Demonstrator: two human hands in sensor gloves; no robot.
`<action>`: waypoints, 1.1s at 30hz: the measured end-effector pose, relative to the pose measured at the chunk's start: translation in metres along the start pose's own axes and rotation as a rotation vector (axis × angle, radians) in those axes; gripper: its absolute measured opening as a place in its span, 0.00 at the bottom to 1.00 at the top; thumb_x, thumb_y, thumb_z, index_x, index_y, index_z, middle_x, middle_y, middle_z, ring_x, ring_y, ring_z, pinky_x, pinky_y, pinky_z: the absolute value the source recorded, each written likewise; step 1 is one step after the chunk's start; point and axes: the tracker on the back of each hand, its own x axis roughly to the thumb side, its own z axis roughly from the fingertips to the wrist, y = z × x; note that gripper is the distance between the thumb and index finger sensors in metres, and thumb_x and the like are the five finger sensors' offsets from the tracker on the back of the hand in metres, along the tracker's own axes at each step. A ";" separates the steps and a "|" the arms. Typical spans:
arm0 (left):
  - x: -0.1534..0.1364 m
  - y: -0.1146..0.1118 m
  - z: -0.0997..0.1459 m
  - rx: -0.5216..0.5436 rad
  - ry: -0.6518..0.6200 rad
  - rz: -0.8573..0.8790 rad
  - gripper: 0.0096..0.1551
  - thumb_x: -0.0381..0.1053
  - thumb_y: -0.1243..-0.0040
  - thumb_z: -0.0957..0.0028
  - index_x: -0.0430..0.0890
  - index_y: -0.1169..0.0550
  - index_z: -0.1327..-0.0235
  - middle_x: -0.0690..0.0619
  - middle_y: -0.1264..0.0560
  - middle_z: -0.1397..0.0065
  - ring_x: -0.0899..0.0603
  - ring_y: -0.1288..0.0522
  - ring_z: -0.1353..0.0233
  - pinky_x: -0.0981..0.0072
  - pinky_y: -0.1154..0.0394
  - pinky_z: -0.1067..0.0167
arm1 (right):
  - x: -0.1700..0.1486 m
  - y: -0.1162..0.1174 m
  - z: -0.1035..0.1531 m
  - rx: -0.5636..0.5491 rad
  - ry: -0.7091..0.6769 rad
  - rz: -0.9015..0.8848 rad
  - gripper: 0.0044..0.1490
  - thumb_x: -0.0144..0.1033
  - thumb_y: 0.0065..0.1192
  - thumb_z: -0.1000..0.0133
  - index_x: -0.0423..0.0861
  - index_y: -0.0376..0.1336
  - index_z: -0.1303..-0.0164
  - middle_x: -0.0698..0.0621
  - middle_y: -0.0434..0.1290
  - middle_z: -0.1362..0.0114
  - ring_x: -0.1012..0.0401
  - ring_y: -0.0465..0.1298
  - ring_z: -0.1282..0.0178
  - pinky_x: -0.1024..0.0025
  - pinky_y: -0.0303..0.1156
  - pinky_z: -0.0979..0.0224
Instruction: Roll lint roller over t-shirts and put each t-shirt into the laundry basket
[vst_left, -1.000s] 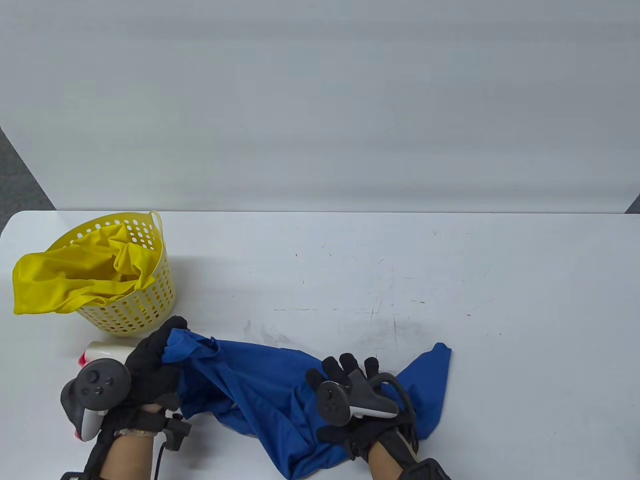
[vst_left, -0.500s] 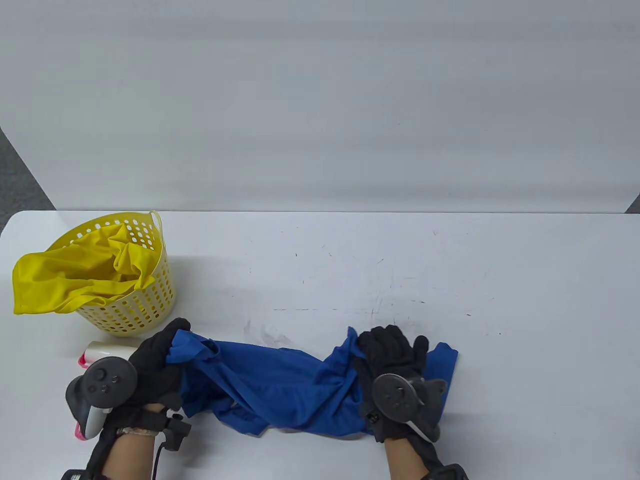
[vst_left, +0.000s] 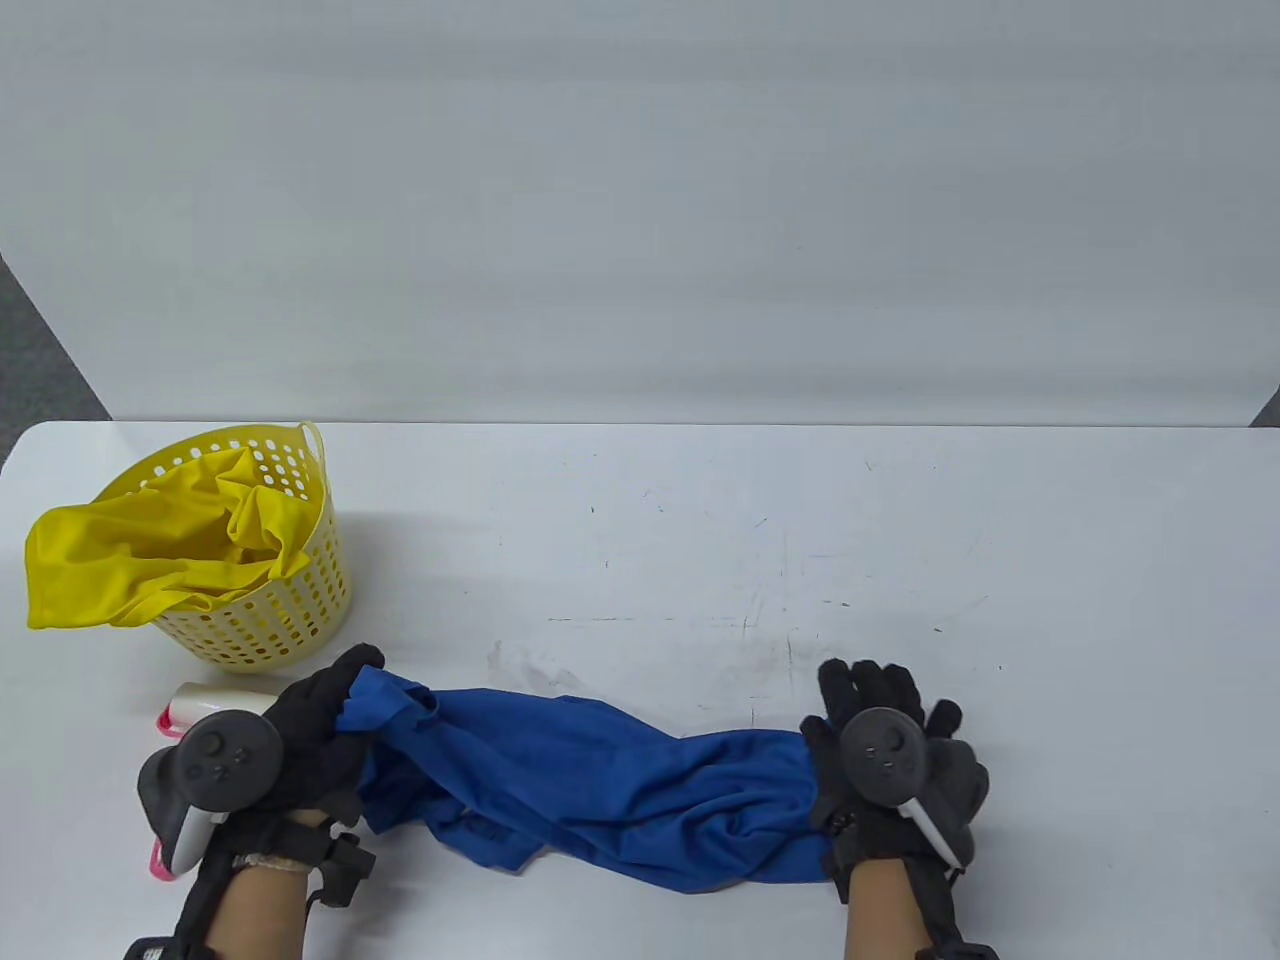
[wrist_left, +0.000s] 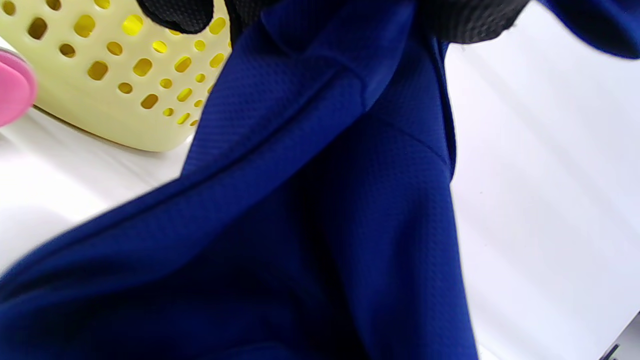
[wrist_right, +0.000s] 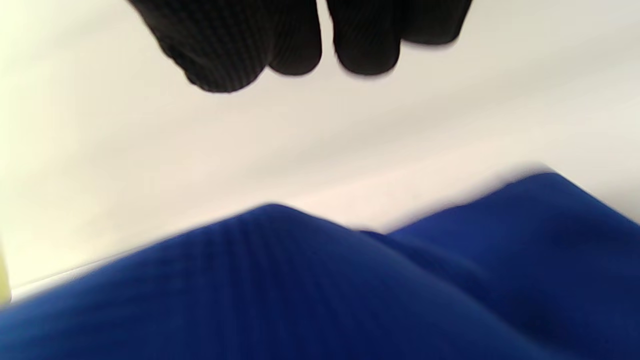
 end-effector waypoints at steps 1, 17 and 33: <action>0.000 0.000 0.000 0.004 -0.005 0.019 0.31 0.65 0.49 0.42 0.57 0.32 0.26 0.51 0.25 0.26 0.36 0.29 0.22 0.31 0.40 0.26 | 0.012 0.008 -0.003 0.042 -0.055 0.072 0.34 0.41 0.63 0.49 0.46 0.61 0.32 0.37 0.67 0.26 0.36 0.63 0.26 0.24 0.46 0.33; -0.006 0.011 0.003 0.054 -0.007 0.109 0.33 0.67 0.51 0.43 0.57 0.33 0.25 0.51 0.25 0.26 0.36 0.29 0.22 0.31 0.40 0.26 | 0.004 0.025 -0.003 0.115 0.049 0.002 0.25 0.44 0.59 0.49 0.47 0.71 0.45 0.42 0.76 0.32 0.39 0.66 0.26 0.24 0.47 0.32; -0.006 0.007 -0.002 -0.092 -0.128 0.006 0.32 0.63 0.46 0.42 0.57 0.33 0.25 0.52 0.25 0.26 0.37 0.27 0.24 0.35 0.36 0.28 | 0.009 -0.040 0.008 -0.068 -0.016 -0.085 0.18 0.42 0.68 0.51 0.48 0.67 0.55 0.48 0.78 0.64 0.58 0.79 0.74 0.52 0.77 0.53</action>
